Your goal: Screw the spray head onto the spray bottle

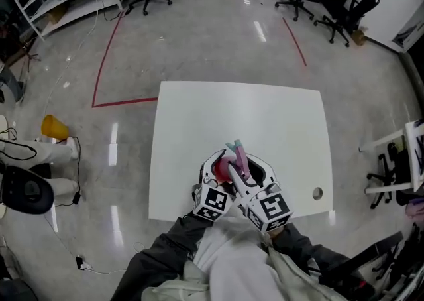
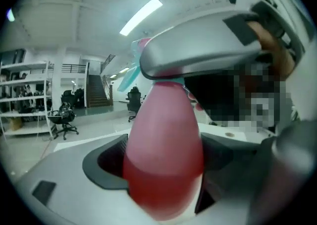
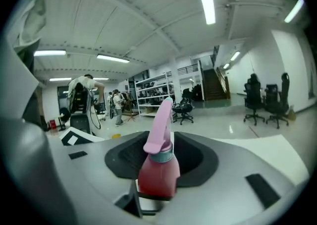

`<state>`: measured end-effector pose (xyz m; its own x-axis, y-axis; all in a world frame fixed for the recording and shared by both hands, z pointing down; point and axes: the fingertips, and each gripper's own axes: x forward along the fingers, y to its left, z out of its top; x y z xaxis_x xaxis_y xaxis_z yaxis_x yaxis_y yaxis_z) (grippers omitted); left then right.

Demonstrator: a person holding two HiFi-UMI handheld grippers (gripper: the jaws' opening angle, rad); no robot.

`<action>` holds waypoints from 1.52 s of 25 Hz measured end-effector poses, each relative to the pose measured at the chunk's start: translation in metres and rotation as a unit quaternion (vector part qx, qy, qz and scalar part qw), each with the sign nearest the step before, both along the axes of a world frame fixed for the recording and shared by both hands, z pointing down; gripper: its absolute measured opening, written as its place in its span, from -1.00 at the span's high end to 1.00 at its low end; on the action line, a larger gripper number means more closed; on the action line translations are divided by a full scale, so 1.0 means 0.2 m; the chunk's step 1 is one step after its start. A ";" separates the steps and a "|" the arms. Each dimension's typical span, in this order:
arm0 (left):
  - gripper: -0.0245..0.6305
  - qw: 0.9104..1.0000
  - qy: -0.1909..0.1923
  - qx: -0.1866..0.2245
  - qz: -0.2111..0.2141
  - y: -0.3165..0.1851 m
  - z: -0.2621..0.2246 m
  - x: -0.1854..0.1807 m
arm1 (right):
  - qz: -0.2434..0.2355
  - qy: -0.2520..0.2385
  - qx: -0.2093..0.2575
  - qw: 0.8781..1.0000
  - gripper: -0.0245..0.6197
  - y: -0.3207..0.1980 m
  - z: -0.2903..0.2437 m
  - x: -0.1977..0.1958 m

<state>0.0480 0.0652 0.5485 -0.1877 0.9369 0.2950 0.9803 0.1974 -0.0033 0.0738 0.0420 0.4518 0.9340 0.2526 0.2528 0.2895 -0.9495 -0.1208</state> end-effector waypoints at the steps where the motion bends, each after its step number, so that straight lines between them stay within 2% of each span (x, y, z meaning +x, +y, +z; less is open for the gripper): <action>1: -0.39 1.000 -0.016 -0.011 0.014 -0.02 -0.04 0.00 | -0.015 0.008 -0.029 0.999 0.48 -0.02 -0.04 0.00; 3: -0.39 0.998 -0.025 -0.023 0.049 -0.06 -0.11 0.01 | -0.043 0.028 -0.074 0.996 0.20 -0.05 -0.12 -0.04; 5: -0.39 0.994 -0.027 -0.030 0.100 -0.11 -0.16 0.02 | -0.081 0.051 -0.084 0.992 0.12 -0.07 -0.18 -0.11; 6: -0.39 0.989 -0.034 -0.038 0.136 -0.14 -0.19 0.01 | -0.109 0.063 -0.077 0.989 0.11 -0.08 -0.20 -0.15; 7: -0.39 0.982 -0.048 -0.048 0.178 -0.18 -0.23 -0.01 | -0.141 0.072 -0.065 0.985 0.09 -0.10 -0.22 -0.18; 10: -0.39 0.949 -0.096 -0.056 0.295 -0.25 -0.35 -0.12 | -0.206 0.064 -0.052 0.975 0.09 -0.09 -0.25 -0.26; 13: -0.39 0.921 -0.089 -0.034 0.379 -0.30 -0.38 -0.26 | -0.236 0.060 -0.082 0.967 0.09 -0.10 -0.33 -0.28; 15: -0.39 0.895 -0.085 -0.019 0.437 -0.35 -0.38 -0.38 | -0.268 0.058 -0.098 0.957 -0.02 -0.18 -0.37 -0.27; 17: -0.38 0.856 -0.098 0.007 0.508 -0.43 -0.39 -0.50 | -0.307 0.044 -0.103 0.945 -0.24 -0.27 -0.38 -0.25; 19: -0.38 0.813 -0.102 0.041 0.572 -0.51 -0.38 -0.62 | -0.349 0.027 -0.099 0.932 -0.27 -0.33 -0.36 -0.27; 20: -0.38 0.796 -0.098 0.052 0.595 -0.54 -0.37 -0.66 | -0.367 0.021 -0.096 0.925 -0.27 -0.35 -0.35 -0.29; 21: -0.38 0.787 -0.092 0.057 0.607 -0.55 -0.37 -0.70 | -0.381 0.019 -0.093 0.920 -0.27 -0.37 -0.34 -0.31; 22: -0.38 0.785 -0.088 0.055 0.610 -0.55 -0.37 -0.72 | -0.388 0.026 -0.088 0.917 -0.26 -0.39 -0.34 -0.33; 23: -0.38 0.790 -0.087 0.047 0.604 -0.53 -0.38 -0.73 | -0.386 0.040 -0.081 0.918 -0.26 -0.39 -0.36 -0.35; 24: -0.38 0.801 -0.088 0.036 0.591 -0.50 -0.39 -0.72 | -0.373 0.057 -0.077 0.923 -0.25 -0.39 -0.38 -0.35; 25: -0.38 0.816 -0.091 0.022 0.570 -0.46 -0.40 -0.70 | -0.350 0.070 -0.079 0.931 -0.13 -0.37 -0.41 -0.35; 29: -0.37 0.880 -0.122 -0.045 0.457 -0.30 -0.47 -0.58 | -0.233 0.064 -0.093 0.966 -0.11 -0.17 -0.42 -0.38; 31: -0.36 0.910 -0.107 -0.056 0.396 -0.21 -0.45 -0.55 | -0.168 0.059 -0.079 0.981 -0.10 -0.06 -0.38 -0.40; 33: -0.36 0.940 -0.075 -0.053 0.329 -0.12 -0.40 -0.53 | -0.086 0.052 -0.072 0.992 -0.10 0.05 -0.34 -0.41; 34: -0.36 0.952 -0.059 -0.052 0.297 -0.09 -0.38 -0.51 | -0.044 0.046 -0.069 0.996 -0.10 0.10 -0.33 -0.41; 35: -0.35 0.959 -0.051 -0.050 0.273 -0.07 -0.37 -0.50 | -0.009 0.040 -0.066 0.997 -0.10 0.12 -0.32 -0.41; 36: -0.35 0.963 -0.056 -0.049 0.258 -0.07 -0.36 -0.50 | 0.013 0.038 -0.065 0.997 -0.10 0.13 -0.31 -0.40; 37: -0.35 0.963 -0.076 -0.050 0.255 -0.08 -0.36 -0.51 | 0.018 0.042 -0.069 0.997 -0.10 0.12 -0.32 -0.40; 38: -0.35 0.958 -0.106 -0.053 0.263 -0.10 -0.38 -0.53 | 0.006 0.054 -0.076 0.996 -0.10 0.11 -0.34 -0.40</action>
<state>-0.0577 0.0454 0.4730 -0.6866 0.7192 0.1062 0.7265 0.6733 0.1372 -0.0064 0.0630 0.3847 0.9503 0.2914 0.1091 0.2938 -0.9558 -0.0060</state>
